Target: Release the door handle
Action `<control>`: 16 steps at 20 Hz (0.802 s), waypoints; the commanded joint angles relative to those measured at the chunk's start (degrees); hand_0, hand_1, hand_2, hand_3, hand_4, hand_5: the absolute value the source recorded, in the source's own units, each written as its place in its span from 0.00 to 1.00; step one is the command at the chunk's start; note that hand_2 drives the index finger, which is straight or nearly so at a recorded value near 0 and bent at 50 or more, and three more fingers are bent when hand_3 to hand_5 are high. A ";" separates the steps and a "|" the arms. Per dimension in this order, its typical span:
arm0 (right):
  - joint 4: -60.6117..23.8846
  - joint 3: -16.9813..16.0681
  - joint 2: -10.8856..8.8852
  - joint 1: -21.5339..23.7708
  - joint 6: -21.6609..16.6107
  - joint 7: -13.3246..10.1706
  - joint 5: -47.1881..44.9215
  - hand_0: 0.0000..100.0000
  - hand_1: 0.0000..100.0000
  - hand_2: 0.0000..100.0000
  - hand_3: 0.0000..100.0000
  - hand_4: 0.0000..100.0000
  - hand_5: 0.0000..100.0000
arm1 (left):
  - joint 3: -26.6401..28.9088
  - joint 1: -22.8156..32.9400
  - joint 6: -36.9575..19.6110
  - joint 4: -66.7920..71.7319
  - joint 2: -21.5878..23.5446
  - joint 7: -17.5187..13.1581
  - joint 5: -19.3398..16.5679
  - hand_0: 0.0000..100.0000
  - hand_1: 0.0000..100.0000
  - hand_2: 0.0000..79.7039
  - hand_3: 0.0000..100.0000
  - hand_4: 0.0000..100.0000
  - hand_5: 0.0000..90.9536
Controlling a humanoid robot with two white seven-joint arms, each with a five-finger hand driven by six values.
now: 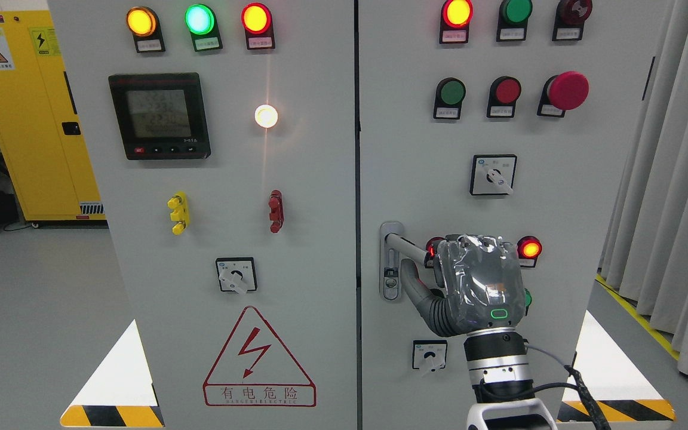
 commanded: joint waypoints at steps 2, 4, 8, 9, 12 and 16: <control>-0.14 -1.03 -0.08 0.01 -0.25 0.04 0.00 0.47 0.45 1.00 1.00 1.00 1.00 | 0.00 0.00 -0.05 -0.70 0.00 -0.01 0.00 0.12 0.56 0.00 0.00 0.00 0.00; -0.14 -1.12 -0.08 -0.25 -0.51 0.04 0.00 0.47 0.45 1.00 1.00 1.00 1.00 | 0.00 0.00 -0.05 -0.70 0.00 -0.01 0.00 0.12 0.56 0.00 0.00 0.00 0.00; -0.14 -1.38 0.00 -0.34 -0.51 0.04 0.00 0.46 0.45 1.00 1.00 1.00 1.00 | 0.00 0.00 -0.05 -0.70 0.00 -0.01 0.00 0.12 0.56 0.00 0.00 0.00 0.00; -0.14 -1.38 -0.08 -0.34 -0.51 0.04 0.00 0.46 0.45 1.00 1.00 1.00 1.00 | 0.00 0.00 -0.05 -0.70 0.00 -0.01 0.00 0.12 0.56 0.00 0.00 0.00 0.00; -0.58 -1.38 -0.08 -0.43 -0.51 0.04 0.00 0.46 0.45 1.00 1.00 1.00 1.00 | 0.00 0.00 -0.05 -0.70 0.00 -0.01 0.00 0.12 0.56 0.00 0.00 0.00 0.00; -0.58 -1.47 -0.08 -0.52 -0.51 1.18 0.00 0.46 0.45 1.00 1.00 1.00 1.00 | 0.00 0.00 -0.05 -0.70 0.00 -0.01 0.00 0.12 0.56 0.00 0.00 0.00 0.00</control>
